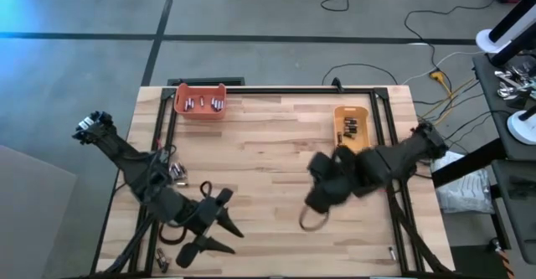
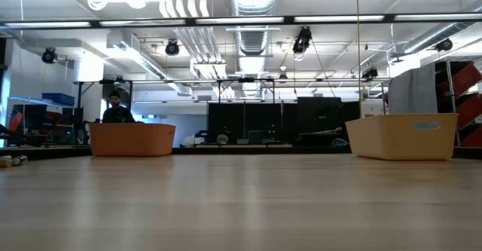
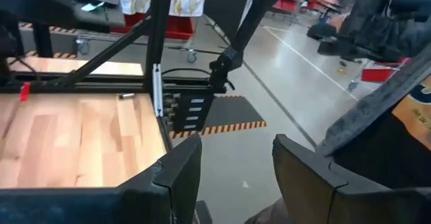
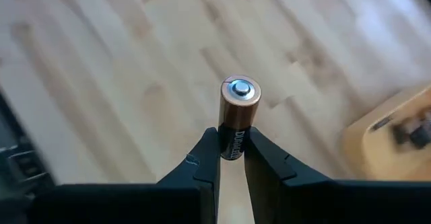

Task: Sort batteries
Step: Put the black battery into the yellow bin

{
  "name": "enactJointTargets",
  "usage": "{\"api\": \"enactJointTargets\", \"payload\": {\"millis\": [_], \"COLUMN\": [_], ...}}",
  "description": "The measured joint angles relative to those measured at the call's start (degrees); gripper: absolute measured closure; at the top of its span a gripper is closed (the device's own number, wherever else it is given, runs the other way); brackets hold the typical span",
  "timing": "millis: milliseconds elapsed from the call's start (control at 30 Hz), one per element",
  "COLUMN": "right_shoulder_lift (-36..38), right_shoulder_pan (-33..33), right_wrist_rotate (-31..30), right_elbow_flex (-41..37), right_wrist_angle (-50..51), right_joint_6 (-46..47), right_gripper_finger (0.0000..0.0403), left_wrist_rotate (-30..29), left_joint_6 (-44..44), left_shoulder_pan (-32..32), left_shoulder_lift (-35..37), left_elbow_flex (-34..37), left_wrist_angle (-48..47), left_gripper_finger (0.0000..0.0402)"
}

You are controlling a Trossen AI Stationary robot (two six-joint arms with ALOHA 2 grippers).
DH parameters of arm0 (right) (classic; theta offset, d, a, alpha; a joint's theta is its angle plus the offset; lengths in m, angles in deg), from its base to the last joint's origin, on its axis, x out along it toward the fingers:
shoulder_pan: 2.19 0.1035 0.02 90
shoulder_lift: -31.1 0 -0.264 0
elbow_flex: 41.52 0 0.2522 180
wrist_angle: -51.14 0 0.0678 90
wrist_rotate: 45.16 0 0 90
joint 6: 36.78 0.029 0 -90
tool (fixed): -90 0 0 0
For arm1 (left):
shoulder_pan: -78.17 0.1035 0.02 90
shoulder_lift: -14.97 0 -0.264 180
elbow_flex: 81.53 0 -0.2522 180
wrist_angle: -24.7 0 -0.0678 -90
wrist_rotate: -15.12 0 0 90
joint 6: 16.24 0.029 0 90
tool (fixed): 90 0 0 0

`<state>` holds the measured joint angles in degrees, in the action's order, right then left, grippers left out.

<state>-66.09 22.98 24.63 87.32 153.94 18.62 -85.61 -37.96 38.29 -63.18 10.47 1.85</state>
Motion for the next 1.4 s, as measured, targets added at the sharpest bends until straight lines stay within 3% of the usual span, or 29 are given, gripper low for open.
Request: {"api": "enactJointTargets", "payload": {"millis": [300,467,600,767,1067,1233,1400], "right_shoulder_lift": [8.49,12.81,14.8,15.36,12.07,8.67,4.4], "right_shoulder_pan": [-21.02,-34.01,-42.18,-50.61,-58.58,-61.01,-62.48], "right_wrist_rotate": [5.4,8.5,8.64,8.69,11.65,11.79,15.83], "right_elbow_flex": [-15.49,-28.56,-38.81,-50.36,-59.41,-59.84,-59.96], "right_wrist_angle": [0.99,0.99,-1.26,-9.08,-20.73,-22.75,-22.65], "right_joint_6": [-24.37,-36.41,-43.88,-51.39,-53.73,-53.23,-53.62], "right_gripper_finger": [0.0364,0.0364,0.0364,0.0364,0.0364,0.0364,0.036], "left_wrist_rotate": [-5.01,-13.52,-20.44,-21.21,-19.81,-19.82,-19.72], "left_joint_6": [-1.94,0.69,8.11,13.26,13.31,12.63,10.97], "left_shoulder_pan": [-0.92,-0.06,3.05,10.33,20.48,22.23,22.29], "left_shoulder_lift": [0.87,3.13,6.3,10.79,13.96,14.34,14.32], "left_elbow_flex": [0.02,0.02,0.02,0.02,0.02,0.02,0.02], "left_wrist_angle": [-3.93,-5.68,-5.71,-5.58,-6.96,-7.62,-8.83], "left_gripper_finger": [0.0238,0.0238,0.0238,0.0238,0.0238,0.0238,0.0238]}}
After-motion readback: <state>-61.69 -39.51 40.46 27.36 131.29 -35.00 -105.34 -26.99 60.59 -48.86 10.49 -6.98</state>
